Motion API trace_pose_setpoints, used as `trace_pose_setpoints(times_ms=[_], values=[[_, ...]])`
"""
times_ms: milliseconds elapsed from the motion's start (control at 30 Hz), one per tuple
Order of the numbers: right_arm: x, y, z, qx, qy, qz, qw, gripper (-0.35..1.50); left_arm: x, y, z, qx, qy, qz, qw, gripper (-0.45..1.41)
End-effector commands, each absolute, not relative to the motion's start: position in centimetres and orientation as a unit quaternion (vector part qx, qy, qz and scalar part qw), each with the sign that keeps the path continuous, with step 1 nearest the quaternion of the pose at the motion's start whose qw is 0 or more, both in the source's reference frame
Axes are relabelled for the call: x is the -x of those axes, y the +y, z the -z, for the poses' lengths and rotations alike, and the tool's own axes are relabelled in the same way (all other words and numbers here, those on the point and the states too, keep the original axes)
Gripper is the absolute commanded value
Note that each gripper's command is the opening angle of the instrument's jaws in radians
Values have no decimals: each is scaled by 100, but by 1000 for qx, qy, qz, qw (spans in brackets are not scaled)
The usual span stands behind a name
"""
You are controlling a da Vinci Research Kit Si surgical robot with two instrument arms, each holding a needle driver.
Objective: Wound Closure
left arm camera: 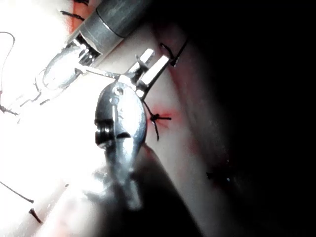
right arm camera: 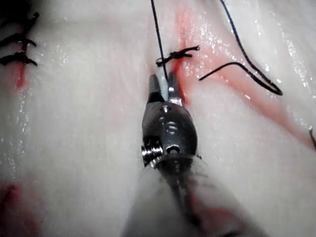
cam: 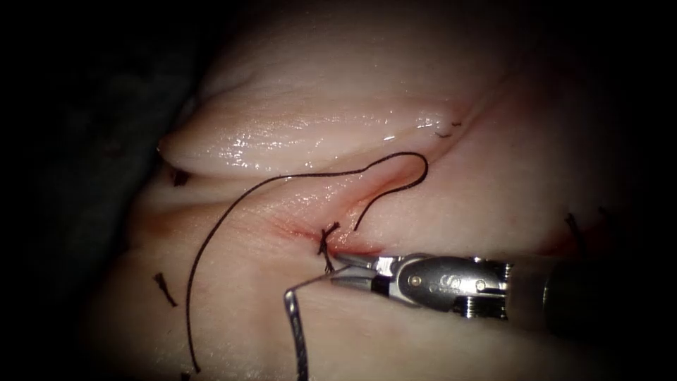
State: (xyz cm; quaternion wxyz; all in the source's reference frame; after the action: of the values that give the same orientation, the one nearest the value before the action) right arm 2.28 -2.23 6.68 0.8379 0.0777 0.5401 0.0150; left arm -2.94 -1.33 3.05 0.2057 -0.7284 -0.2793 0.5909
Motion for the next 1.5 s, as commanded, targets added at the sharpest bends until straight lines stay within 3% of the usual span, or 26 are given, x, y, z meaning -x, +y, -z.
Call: trace_pose_setpoints(times_ms=[33,67,100,333,500,867,967,1067,1133,1500], values=[[-234,-227,-676,-77,539,-14,839,5,300,-138,-309,728,-280,-591,207,-45],[-235,-225,-675,-77,537,-19,840,29,302,-139,-309,726,-280,-593,206,-45],[-235,-225,-675,-77,537,-19,840,29,302,-139,-309,726,-280,-593,206,-45],[-235,-213,-638,-73,540,-51,837,94,303,-142,-312,717,-281,-605,203,-45],[-236,-206,-601,-79,557,-77,823,98,305,-144,-312,713,-282,-609,202,-45],[-247,-204,-609,-61,554,-92,825,84,310,-149,-307,708,-281,-616,201,-45],[-248,-205,-619,-55,550,-96,828,71,309,-150,-307,708,-283,-616,199,-45],[-247,-205,-622,-57,549,-100,828,26,309,-150,-306,709,-281,-617,197,-45],[-248,-206,-618,-63,552,-102,825,-35,309,-150,-306,708,-281,-618,196,-45],[-242,-207,-586,-74,553,-119,821,-35,299,-144,-315,705,-275,-623,197,-45]])
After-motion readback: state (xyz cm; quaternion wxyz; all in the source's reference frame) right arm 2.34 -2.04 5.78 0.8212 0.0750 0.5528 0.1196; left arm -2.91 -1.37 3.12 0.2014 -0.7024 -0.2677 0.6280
